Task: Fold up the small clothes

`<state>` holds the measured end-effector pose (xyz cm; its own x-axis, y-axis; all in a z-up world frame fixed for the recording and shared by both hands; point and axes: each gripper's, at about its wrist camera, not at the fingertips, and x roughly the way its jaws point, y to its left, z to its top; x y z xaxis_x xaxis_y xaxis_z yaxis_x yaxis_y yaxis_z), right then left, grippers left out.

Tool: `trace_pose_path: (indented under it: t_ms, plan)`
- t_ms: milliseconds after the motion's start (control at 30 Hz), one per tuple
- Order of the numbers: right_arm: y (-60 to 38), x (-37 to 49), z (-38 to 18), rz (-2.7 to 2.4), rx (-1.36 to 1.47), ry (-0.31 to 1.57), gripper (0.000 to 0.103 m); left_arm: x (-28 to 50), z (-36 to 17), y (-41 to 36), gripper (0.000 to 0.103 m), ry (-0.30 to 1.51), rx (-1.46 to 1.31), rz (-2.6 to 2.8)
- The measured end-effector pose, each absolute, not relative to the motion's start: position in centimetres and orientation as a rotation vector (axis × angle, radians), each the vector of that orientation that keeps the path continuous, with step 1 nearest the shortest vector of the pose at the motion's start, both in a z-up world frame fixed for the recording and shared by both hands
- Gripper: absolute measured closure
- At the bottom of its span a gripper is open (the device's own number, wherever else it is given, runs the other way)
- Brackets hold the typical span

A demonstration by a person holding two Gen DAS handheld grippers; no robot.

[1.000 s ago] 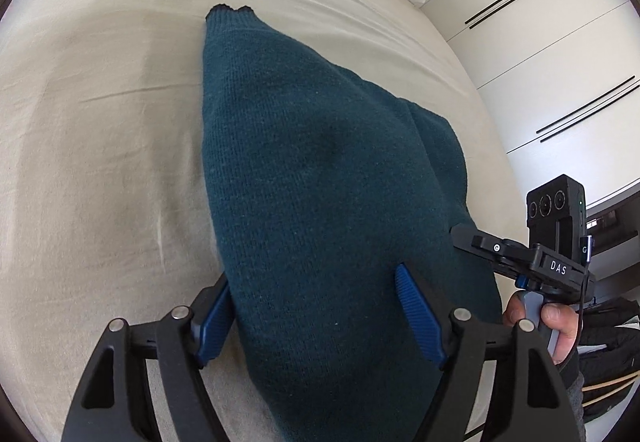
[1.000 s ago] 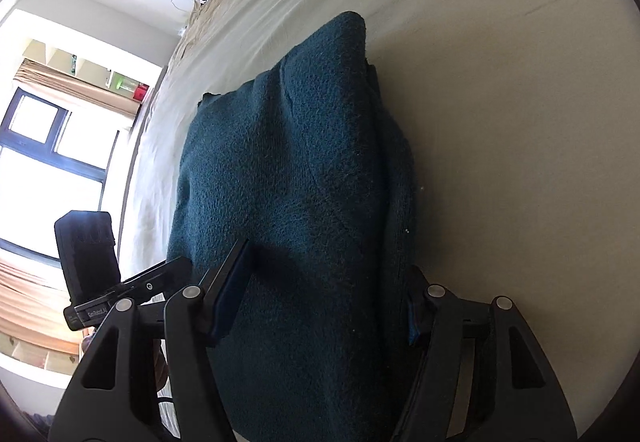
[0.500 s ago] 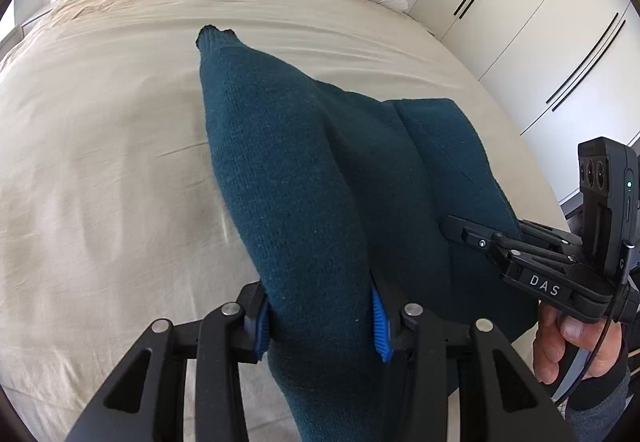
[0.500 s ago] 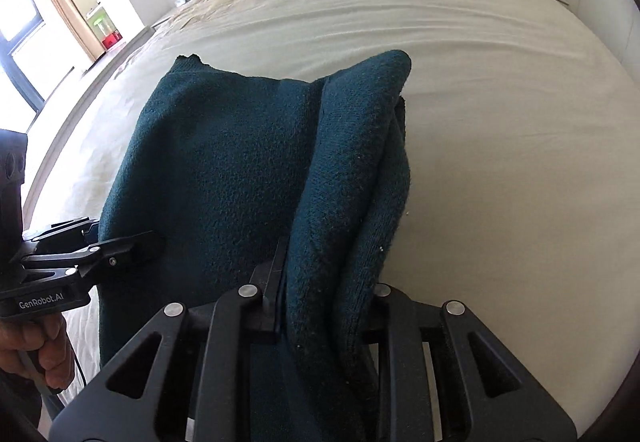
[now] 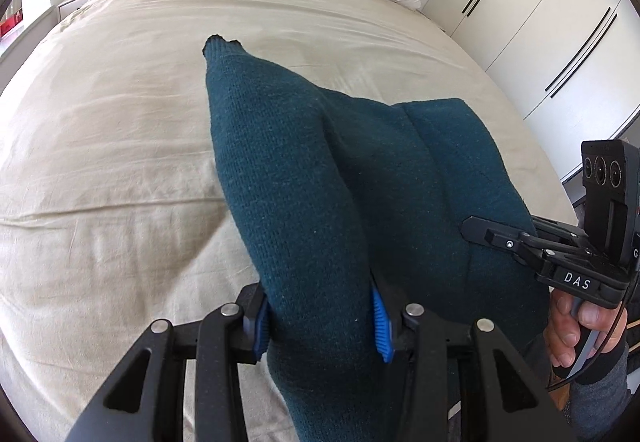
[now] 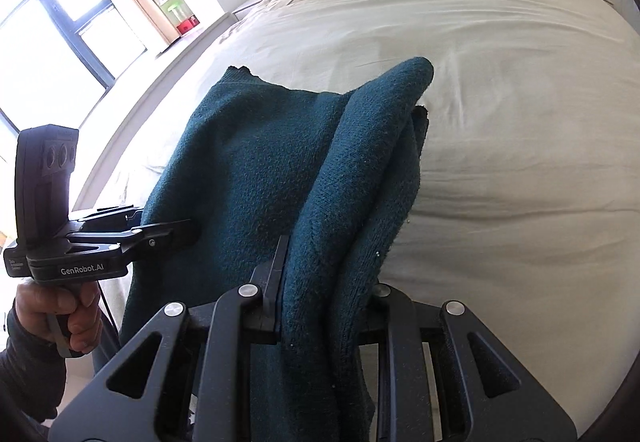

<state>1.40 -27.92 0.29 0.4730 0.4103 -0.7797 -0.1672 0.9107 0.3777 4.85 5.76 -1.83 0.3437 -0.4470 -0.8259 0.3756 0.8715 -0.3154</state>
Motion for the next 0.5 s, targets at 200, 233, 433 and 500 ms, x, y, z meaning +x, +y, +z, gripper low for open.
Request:
trace_pose_path:
  t_ms: [200, 233, 433, 500]
  plan:
    - [-25.3, 2.1, -3.6, 0.356, 0.344, 1.088, 0.083, 4.6, -6.7, 8.7, 0.053, 1.147, -0.131, -0.503]
    - [-25.4, 2.7, -4.6, 0.352, 0.381, 1.101, 0.082, 4.6, -7.3, 9.3, 0.048, 1.139, -0.154, -0.501]
    - [-29.4, 1.3, -9.6, 0.372, 0.673, 1.109, 0.063, 3.8, -8.7, 10.8, 0.028, 1.106, -0.266, -0.481]
    - [-30.5, 0.7, -10.1, 0.390, 0.752, 1.096, 0.062, 3.2, -8.5, 11.0, 0.028, 1.083, -0.257, -0.470]
